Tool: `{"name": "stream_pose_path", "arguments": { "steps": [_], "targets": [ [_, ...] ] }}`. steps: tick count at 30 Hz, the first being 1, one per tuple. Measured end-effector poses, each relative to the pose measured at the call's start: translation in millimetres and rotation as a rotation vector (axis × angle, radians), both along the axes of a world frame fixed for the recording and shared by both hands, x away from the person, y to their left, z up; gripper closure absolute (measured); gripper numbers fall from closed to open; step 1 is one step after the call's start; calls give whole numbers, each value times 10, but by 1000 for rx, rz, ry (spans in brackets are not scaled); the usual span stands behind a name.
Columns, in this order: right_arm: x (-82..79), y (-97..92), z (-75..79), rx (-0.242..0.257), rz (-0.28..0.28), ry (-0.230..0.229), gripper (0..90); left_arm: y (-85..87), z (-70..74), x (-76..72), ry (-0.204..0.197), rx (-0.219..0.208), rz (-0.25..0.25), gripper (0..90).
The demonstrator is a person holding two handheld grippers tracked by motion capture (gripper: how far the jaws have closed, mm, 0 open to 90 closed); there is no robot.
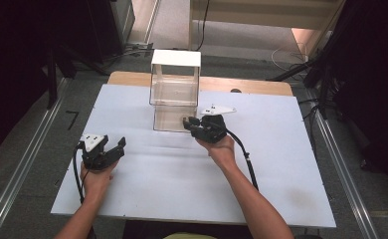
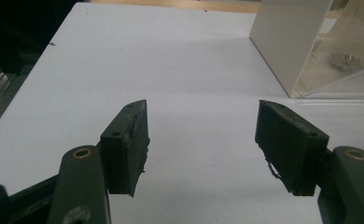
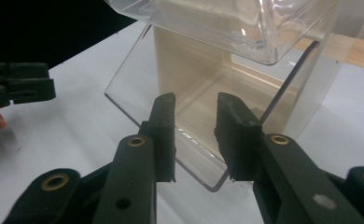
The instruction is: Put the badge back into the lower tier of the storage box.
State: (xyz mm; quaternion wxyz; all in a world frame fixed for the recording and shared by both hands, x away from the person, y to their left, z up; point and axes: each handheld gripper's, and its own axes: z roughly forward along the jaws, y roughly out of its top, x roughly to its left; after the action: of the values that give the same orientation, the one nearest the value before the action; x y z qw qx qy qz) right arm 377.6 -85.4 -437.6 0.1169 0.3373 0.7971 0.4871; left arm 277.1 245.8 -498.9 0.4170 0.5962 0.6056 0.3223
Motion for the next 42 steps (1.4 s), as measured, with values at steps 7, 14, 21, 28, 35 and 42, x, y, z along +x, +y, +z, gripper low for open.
{"name": "stream_pose_path", "arguments": {
  "steps": [7,14,21,28,35,42],
  "targets": [
    [-73,-104,30,-6,14,-13,593,15,0,-3,-1,-1,3,346],
    [-99,-204,12,-24,1,0,492,-4,-1,0,1,3,1,347],
    [-100,-305,-10,-33,-23,14,423,-8,-4,1,2,6,0,347],
    [-113,-381,-26,-55,-43,27,335,-10,-5,1,3,8,-1,347],
    [-150,-509,-30,-60,-65,30,315,-13,-9,2,7,8,-1,346],
    [-193,-691,-35,-63,-90,16,315,-15,-13,6,9,9,-1,346]
  ]
}}
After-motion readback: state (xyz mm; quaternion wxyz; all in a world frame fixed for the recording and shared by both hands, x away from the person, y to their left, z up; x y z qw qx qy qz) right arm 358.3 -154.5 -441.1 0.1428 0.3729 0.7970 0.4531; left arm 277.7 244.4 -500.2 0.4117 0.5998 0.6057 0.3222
